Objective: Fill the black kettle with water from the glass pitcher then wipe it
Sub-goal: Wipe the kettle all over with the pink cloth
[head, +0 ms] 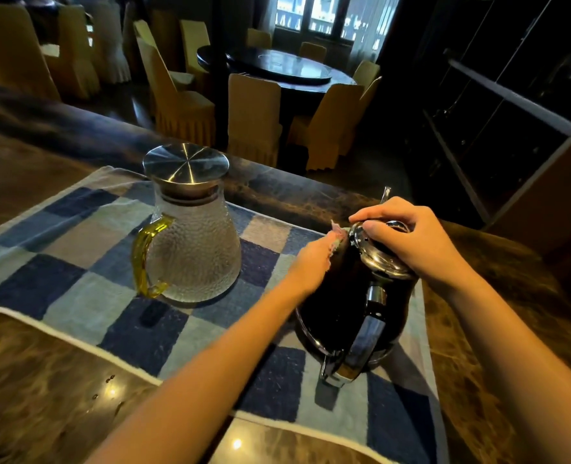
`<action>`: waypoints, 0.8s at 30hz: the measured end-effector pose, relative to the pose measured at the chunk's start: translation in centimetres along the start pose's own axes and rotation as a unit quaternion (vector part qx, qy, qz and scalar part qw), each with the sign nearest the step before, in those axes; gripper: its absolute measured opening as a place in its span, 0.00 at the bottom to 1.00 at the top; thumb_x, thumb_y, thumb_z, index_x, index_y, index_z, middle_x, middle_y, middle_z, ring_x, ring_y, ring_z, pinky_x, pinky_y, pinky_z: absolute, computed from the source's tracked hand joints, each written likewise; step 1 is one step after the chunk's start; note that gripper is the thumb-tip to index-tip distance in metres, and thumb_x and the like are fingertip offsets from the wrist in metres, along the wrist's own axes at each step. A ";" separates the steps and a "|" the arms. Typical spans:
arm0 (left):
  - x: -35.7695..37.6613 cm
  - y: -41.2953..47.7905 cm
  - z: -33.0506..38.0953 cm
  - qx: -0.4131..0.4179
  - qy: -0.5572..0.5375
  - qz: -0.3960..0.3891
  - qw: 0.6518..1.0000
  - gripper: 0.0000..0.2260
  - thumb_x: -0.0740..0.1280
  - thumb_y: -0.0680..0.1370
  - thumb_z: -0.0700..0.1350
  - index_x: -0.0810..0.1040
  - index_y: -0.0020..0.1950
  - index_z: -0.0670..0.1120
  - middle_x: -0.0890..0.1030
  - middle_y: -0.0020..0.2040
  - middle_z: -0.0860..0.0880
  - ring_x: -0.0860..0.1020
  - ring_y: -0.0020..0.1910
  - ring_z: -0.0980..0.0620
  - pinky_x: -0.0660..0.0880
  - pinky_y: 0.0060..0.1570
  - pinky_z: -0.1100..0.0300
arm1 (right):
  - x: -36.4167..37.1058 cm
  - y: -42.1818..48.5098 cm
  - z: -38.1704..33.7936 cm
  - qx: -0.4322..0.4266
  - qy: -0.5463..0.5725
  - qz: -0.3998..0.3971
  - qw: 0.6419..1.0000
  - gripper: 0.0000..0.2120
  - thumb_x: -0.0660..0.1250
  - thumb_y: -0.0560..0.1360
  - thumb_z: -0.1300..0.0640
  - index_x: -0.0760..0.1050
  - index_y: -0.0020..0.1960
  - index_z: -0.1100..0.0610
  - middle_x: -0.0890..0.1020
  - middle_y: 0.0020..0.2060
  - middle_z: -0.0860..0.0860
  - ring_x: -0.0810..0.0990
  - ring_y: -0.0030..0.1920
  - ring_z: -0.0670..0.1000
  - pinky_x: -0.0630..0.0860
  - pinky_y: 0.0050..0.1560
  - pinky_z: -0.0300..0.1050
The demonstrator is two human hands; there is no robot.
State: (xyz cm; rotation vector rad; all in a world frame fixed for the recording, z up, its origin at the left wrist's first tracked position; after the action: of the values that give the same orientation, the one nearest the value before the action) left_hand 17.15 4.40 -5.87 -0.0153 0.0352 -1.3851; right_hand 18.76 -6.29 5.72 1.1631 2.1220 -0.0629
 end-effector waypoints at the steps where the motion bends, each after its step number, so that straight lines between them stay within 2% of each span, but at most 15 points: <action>1: 0.0 0.6 -0.4 -0.003 -0.001 -0.019 1.000 0.12 0.54 0.82 0.50 0.74 0.49 0.48 0.77 0.50 0.44 0.74 0.51 0.46 0.73 0.61 0.46 | 0.0 0.0 0.0 -0.001 0.001 0.000 1.000 0.08 0.68 0.74 0.58 0.82 0.48 0.46 0.81 0.47 0.47 0.78 0.49 0.41 0.71 0.48 0.34; 5: -0.5 -0.2 -4.1 -0.065 -0.086 0.007 0.994 0.15 0.53 0.82 0.54 0.77 0.51 0.49 0.78 0.57 0.42 0.76 0.58 0.43 0.71 0.64 0.46 | 0.0 0.0 -0.1 -0.003 -0.003 -0.005 1.000 0.09 0.68 0.74 0.59 0.82 0.48 0.47 0.81 0.48 0.49 0.78 0.51 0.44 0.71 0.49 0.37; 7: -0.9 -2.2 -5.9 -0.097 -0.118 0.075 0.985 0.17 0.54 0.81 0.53 0.77 0.51 0.44 0.81 0.50 0.42 0.78 0.52 0.40 0.76 0.55 0.52 | 0.0 0.1 0.0 0.001 0.000 -0.006 1.000 0.09 0.68 0.74 0.59 0.83 0.48 0.48 0.81 0.47 0.49 0.78 0.50 0.43 0.71 0.48 0.35; 9: -0.8 -4.9 -6.3 -0.028 -0.136 0.127 0.982 0.12 0.56 0.80 0.48 0.76 0.47 0.44 0.82 0.39 0.52 0.77 0.43 0.43 0.76 0.40 0.64 | -0.1 0.2 0.2 0.003 0.001 -0.007 1.000 0.09 0.68 0.74 0.59 0.83 0.48 0.48 0.81 0.47 0.47 0.77 0.49 0.41 0.70 0.46 0.31; 10: -0.4 -6.3 -5.5 0.043 -0.122 0.116 0.985 0.11 0.56 0.80 0.47 0.76 0.55 0.47 0.83 0.46 0.55 0.78 0.49 0.46 0.76 0.45 0.67 | -0.1 0.2 0.2 0.002 0.000 -0.007 1.000 0.09 0.68 0.74 0.59 0.83 0.48 0.48 0.81 0.46 0.47 0.77 0.48 0.40 0.70 0.45 0.29; 11: 0.3 -7.3 -4.1 0.114 -0.102 0.085 0.985 0.16 0.56 0.80 0.48 0.71 0.66 0.49 0.79 0.61 0.55 0.75 0.62 0.49 0.73 0.60 0.65 | 0.0 0.2 0.1 0.000 -0.001 -0.008 1.000 0.08 0.68 0.74 0.59 0.83 0.48 0.48 0.80 0.46 0.47 0.77 0.47 0.39 0.70 0.44 0.26; 12: 1.2 -7.7 -2.7 0.177 -0.081 0.040 0.980 0.21 0.55 0.80 0.50 0.64 0.73 0.50 0.71 0.71 0.53 0.67 0.71 0.51 0.65 0.70 0.58 | 0.0 0.2 0.1 -0.002 -0.003 -0.008 1.000 0.08 0.68 0.74 0.60 0.83 0.48 0.49 0.80 0.46 0.48 0.77 0.47 0.39 0.70 0.44 0.25; 13: 1.7 -7.4 -1.3 0.193 -0.086 -0.001 0.977 0.23 0.54 0.81 0.53 0.61 0.75 0.50 0.67 0.74 0.52 0.63 0.74 0.50 0.61 0.72 0.52 | 0.0 0.2 0.0 -0.003 -0.005 -0.008 1.000 0.08 0.68 0.74 0.60 0.83 0.48 0.49 0.80 0.46 0.48 0.77 0.47 0.40 0.70 0.44 0.26; 14: 1.9 -6.6 -0.3 0.186 -0.102 -0.025 0.977 0.23 0.55 0.80 0.56 0.64 0.73 0.49 0.71 0.71 0.51 0.66 0.72 0.46 0.65 0.70 0.49 | 0.0 0.2 0.0 -0.004 -0.006 -0.009 1.000 0.09 0.67 0.74 0.60 0.82 0.48 0.48 0.80 0.46 0.48 0.77 0.48 0.40 0.71 0.45 0.28; 16: 1.0 -4.0 0.9 0.129 -0.115 0.000 0.985 0.24 0.56 0.77 0.60 0.74 0.62 0.43 0.82 0.55 0.51 0.75 0.57 0.39 0.78 0.55 0.49 | 0.0 0.2 -0.3 -0.006 -0.005 -0.010 1.000 0.09 0.67 0.74 0.60 0.81 0.47 0.47 0.80 0.46 0.47 0.77 0.49 0.42 0.71 0.48 0.33; 17: 0.6 -2.7 1.3 0.100 -0.101 0.011 0.990 0.24 0.56 0.77 0.60 0.77 0.57 0.41 0.83 0.51 0.49 0.77 0.54 0.40 0.78 0.54 0.45 | 0.0 0.2 -0.4 -0.009 -0.003 -0.011 1.000 0.10 0.67 0.74 0.61 0.81 0.47 0.47 0.80 0.46 0.46 0.77 0.49 0.43 0.71 0.48 0.35; 19: 0.4 0.4 0.4 0.035 -0.072 -0.001 0.997 0.18 0.56 0.79 0.56 0.81 0.51 0.47 0.82 0.53 0.46 0.78 0.56 0.46 0.72 0.63 0.45 | 0.0 0.2 -0.5 -0.013 -0.002 -0.011 1.000 0.09 0.67 0.74 0.61 0.81 0.48 0.47 0.80 0.46 0.46 0.78 0.50 0.44 0.71 0.50 0.36; 20: 0.6 1.5 0.0 0.009 -0.042 -0.020 0.999 0.15 0.57 0.80 0.54 0.80 0.51 0.49 0.82 0.51 0.47 0.78 0.54 0.50 0.73 0.63 0.51 | 0.0 0.2 -0.5 -0.014 -0.003 -0.012 1.000 0.09 0.67 0.74 0.61 0.81 0.48 0.48 0.80 0.46 0.46 0.78 0.50 0.44 0.72 0.50 0.37; 22: 1.0 2.3 -1.1 -0.024 0.024 -0.059 0.998 0.12 0.57 0.81 0.51 0.79 0.55 0.50 0.80 0.49 0.52 0.77 0.47 0.58 0.74 0.49 0.72 | 0.0 0.2 -0.5 -0.014 -0.007 -0.014 1.000 0.09 0.67 0.74 0.61 0.81 0.48 0.49 0.80 0.45 0.44 0.77 0.49 0.43 0.72 0.50 0.36; 24: 0.4 2.1 -2.2 -0.044 0.003 -0.042 0.998 0.10 0.56 0.82 0.50 0.76 0.53 0.51 0.78 0.49 0.53 0.76 0.42 0.63 0.71 0.38 0.78 | -0.1 0.2 -0.5 -0.014 -0.008 -0.019 1.000 0.10 0.67 0.74 0.61 0.82 0.48 0.48 0.79 0.44 0.43 0.77 0.48 0.42 0.72 0.49 0.36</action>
State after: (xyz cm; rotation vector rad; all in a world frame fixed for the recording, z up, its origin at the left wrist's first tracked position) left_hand 19.22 4.43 -8.10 -0.0858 0.1015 -1.4669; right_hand 18.69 -6.01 6.20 1.1032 2.1240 -0.0601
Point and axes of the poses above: each hand's wrist, its own y-axis towards the middle knuckle, its own x-axis out of the palm, z = x × y, the point moved 8 cm from there along y, towards the middle knuckle
